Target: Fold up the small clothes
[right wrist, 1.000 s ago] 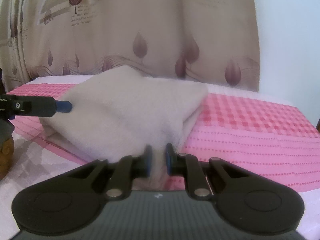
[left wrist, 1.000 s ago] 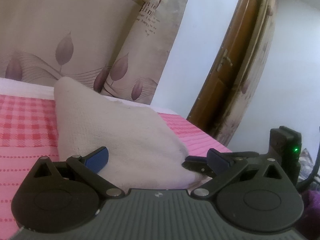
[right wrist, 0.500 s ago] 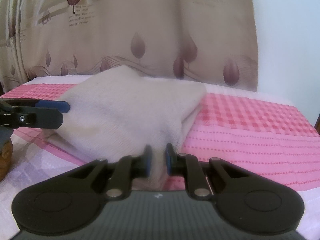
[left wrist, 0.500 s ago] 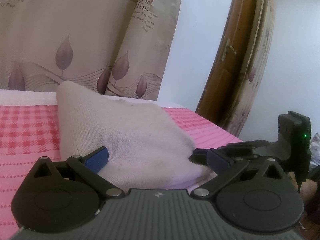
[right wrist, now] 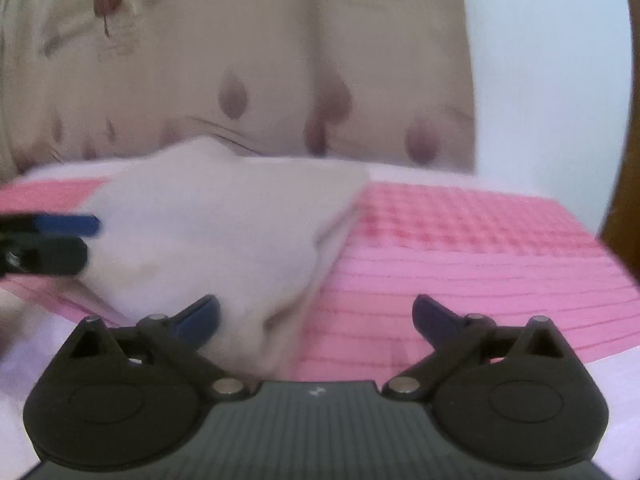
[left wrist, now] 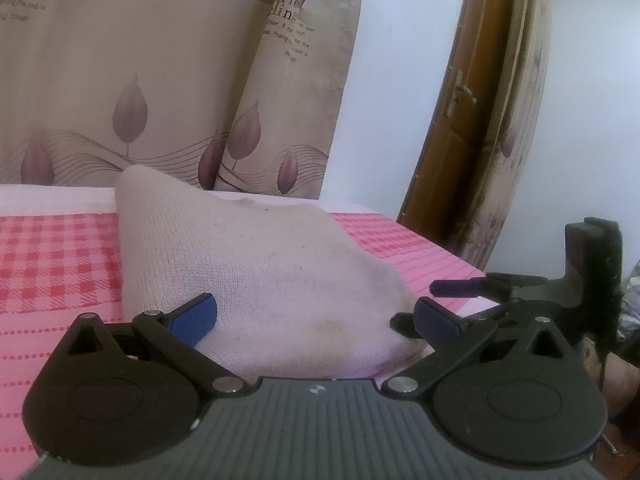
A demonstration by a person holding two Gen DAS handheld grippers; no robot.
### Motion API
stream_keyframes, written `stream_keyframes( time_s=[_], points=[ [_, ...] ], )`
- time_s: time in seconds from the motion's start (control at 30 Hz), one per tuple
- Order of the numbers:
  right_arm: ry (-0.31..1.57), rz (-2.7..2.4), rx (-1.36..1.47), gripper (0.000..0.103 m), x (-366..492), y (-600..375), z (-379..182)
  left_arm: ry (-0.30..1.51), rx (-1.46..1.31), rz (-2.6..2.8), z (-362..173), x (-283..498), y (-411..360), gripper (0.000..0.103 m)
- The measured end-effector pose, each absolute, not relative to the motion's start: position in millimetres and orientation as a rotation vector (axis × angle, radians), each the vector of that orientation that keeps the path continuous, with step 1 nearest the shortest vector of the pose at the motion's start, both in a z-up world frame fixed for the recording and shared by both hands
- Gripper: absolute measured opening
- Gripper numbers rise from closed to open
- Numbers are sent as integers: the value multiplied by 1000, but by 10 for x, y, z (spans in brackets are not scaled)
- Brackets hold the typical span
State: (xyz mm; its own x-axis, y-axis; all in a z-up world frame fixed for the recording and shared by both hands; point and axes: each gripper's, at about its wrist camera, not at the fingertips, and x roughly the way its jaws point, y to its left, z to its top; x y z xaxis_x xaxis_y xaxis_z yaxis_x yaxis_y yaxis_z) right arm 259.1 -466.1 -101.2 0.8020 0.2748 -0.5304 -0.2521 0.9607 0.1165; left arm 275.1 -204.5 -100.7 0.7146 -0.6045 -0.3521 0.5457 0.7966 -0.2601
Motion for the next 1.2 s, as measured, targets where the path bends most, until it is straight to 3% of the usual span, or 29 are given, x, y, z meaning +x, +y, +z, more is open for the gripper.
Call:
stream_keyframes(
  time_s=[0.5,0.77,0.9,1.07,1.2],
  points=[
    [609,458,334,103,2752,-4946,-898,450,-89,-621,-995,2759,-2117,103],
    [782,545,386,103,3134,-4868,-1029,422,-32,-608,-910,2725,-2117,103],
    [805,580,426,103,3219,-4936,-1042,409,-162,-609,-741,2849,-1789,103],
    [852,632,563,103,3431,-5115,-1086,571,-446,-612,-805,3408,-1241,95],
    [885,656,613,103,3643,-5157,-1121,681,-542,-667,-948,3800,-1082,94]
  ],
)
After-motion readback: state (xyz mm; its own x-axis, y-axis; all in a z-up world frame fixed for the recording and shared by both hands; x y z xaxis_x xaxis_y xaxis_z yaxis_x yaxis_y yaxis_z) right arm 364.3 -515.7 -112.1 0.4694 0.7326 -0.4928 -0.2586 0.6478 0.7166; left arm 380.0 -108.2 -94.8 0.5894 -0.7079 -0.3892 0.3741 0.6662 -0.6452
